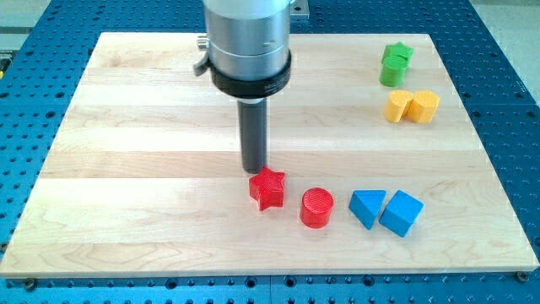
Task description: Slide the red star horizontal left to the red circle
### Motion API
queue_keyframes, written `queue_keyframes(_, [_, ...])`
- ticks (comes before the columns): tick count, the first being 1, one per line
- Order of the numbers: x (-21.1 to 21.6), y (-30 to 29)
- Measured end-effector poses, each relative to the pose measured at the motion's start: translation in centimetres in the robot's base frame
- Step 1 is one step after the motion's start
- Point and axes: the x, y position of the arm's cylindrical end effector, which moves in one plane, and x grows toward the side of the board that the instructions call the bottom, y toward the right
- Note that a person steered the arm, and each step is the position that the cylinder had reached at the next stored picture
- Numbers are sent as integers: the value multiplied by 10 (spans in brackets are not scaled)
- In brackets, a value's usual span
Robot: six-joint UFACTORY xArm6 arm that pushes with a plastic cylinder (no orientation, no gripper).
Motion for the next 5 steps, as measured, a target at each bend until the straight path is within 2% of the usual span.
queue_keyframes(3, [49, 10])
queue_keyframes(4, [7, 30])
queue_keyframes(5, [-15, 136])
